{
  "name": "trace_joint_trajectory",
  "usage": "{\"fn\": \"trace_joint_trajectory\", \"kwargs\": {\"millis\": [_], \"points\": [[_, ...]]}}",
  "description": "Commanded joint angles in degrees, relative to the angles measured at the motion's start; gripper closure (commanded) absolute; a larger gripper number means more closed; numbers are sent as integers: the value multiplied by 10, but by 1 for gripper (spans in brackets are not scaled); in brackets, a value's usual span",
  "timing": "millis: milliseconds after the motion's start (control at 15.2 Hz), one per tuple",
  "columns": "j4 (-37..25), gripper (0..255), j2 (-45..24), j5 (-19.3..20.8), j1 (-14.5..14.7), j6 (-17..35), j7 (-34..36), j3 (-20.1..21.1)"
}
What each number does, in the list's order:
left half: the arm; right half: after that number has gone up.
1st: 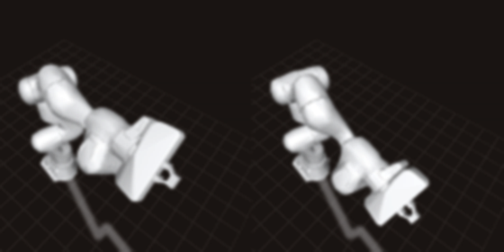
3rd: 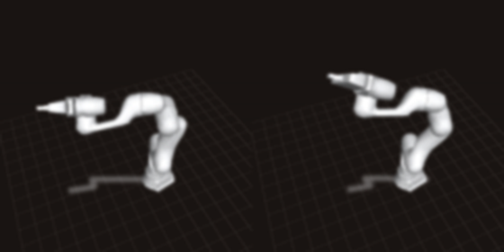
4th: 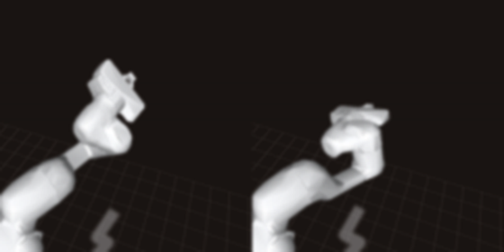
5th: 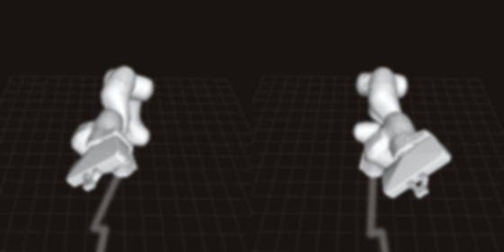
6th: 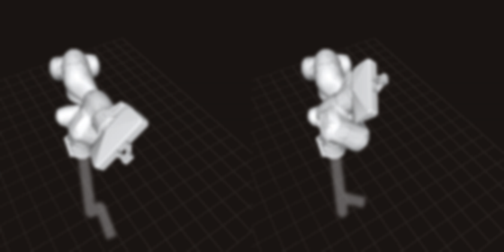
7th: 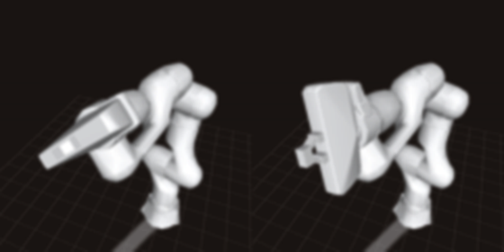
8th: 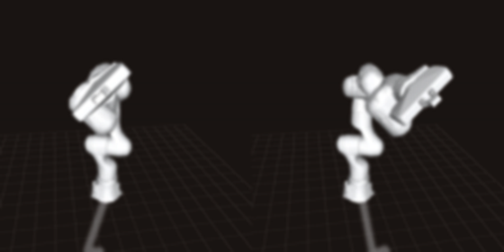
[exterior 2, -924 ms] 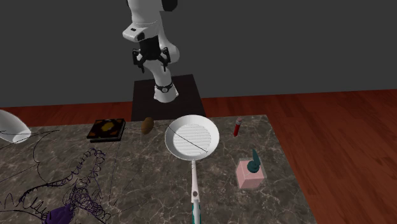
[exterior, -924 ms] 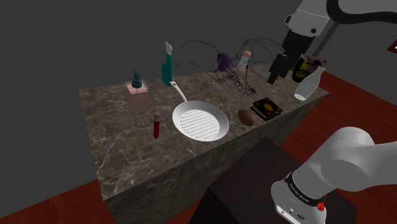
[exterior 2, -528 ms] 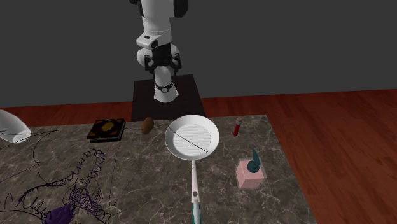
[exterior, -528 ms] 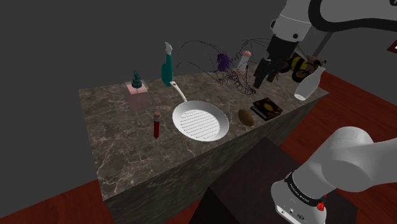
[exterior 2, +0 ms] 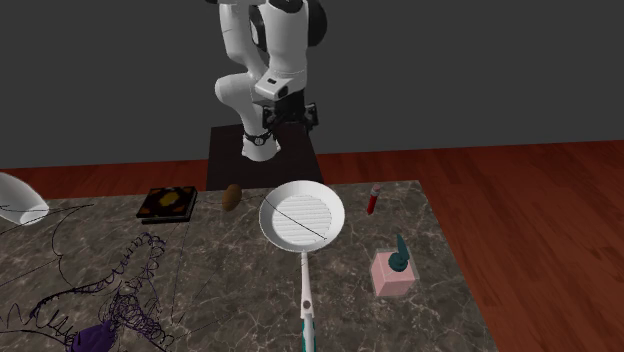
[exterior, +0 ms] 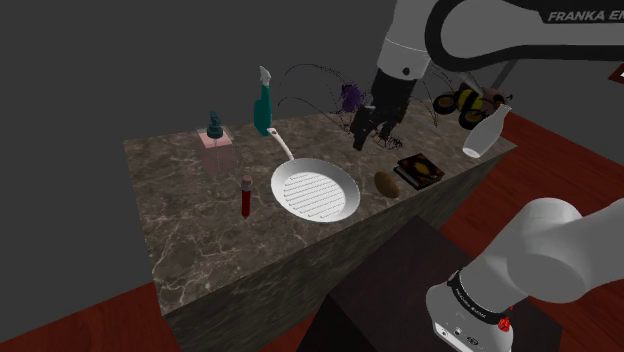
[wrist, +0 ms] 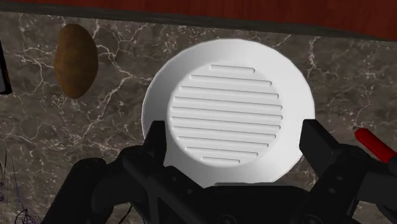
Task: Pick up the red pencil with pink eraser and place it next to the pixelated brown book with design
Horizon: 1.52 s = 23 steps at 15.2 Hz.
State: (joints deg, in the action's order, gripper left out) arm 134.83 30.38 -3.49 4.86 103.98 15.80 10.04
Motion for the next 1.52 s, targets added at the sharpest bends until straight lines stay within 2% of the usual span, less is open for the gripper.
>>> {"fn": "trace_joint_trajectory", "kwargs": {"millis": [0, 330, 594, 990, 1320, 1452], "points": [[-10, 0, -32, -7, 5, 24, 28, 21], [-57, 0, -124, -8, 13, 70, 92, 65], [-107, 0, -204, 7, 18, 99, 147, 96], [-206, 0, -334, 53, 36, 125, 232, 128], [-311, 0, -448, 101, 68, 125, 298, 137], [-311, 0, -455, 104, 70, 132, 301, 136]]}}
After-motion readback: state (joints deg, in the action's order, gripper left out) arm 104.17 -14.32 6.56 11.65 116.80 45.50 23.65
